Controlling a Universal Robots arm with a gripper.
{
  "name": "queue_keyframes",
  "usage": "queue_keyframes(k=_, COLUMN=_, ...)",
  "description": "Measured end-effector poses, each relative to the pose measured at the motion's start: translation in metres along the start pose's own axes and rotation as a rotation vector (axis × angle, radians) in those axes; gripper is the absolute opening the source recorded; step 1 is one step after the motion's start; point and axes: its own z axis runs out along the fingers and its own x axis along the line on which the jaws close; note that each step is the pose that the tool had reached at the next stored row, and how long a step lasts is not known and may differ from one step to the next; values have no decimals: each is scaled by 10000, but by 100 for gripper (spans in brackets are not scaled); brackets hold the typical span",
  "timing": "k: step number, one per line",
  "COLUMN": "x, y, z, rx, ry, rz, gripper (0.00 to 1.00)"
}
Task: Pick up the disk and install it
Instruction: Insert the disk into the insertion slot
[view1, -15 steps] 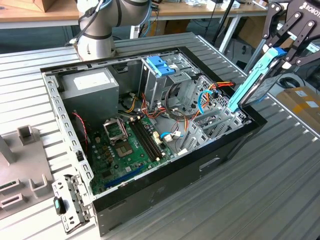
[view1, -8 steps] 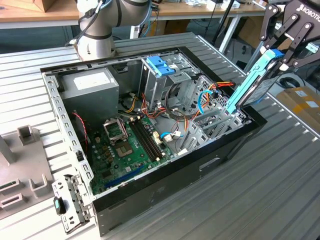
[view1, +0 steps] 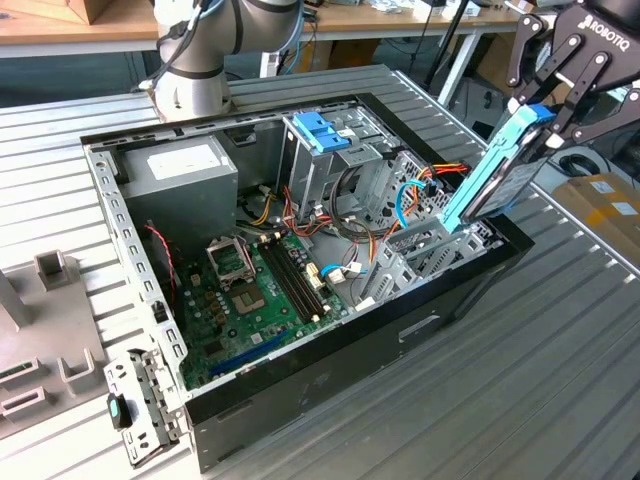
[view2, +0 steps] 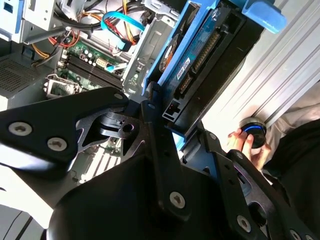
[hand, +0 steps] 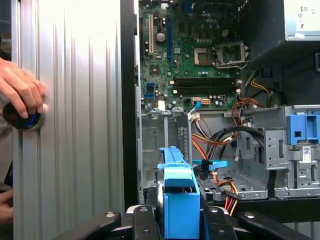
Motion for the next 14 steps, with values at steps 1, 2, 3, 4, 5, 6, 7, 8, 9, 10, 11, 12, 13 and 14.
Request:
queue_keyframes(k=1, x=1, y=18, z=4, rx=1, ry=-1, rz=0, gripper=37)
queue_keyframes(k=2, x=1, y=32, z=7, rx=1, ry=-1, rz=-1, gripper=37)
queue_keyframes(k=3, x=2, y=46, z=10, rx=1, ry=-1, rz=0, gripper=37)
queue_keyframes(k=4, x=2, y=68, z=14, rx=1, ry=0, rz=0, gripper=37)
queue_keyframes(k=5, x=1, y=95, z=19, rx=0, ry=-1, rz=0, gripper=37)
queue_keyframes(k=6, x=0, y=110, z=21, rx=1, ry=1, rz=0, gripper=37)
queue_keyframes(k=7, x=0, y=124, z=24, rx=1, ry=0, rz=0, gripper=37)
queue_keyframes(k=8, x=-1, y=140, z=28, rx=1, ry=-1, rz=0, gripper=37)
queue_keyframes(k=9, x=-1, y=160, z=31, rx=0, ry=-1, rz=0, gripper=37)
queue_keyframes(k=10, x=-2, y=177, z=34, rx=0, ry=-1, rz=0, gripper=37)
queue_keyframes(k=11, x=-11, y=197, z=38, rx=0, ry=0, rz=1, gripper=37)
queue_keyframes(k=12, x=-26, y=205, z=41, rx=1, ry=0, rz=0, gripper=37)
queue_keyframes(k=13, x=-40, y=212, z=43, rx=0, ry=-1, rz=0, gripper=37)
queue_keyframes(k=14, x=-50, y=216, z=44, rx=0, ry=0, rz=0, gripper=37)
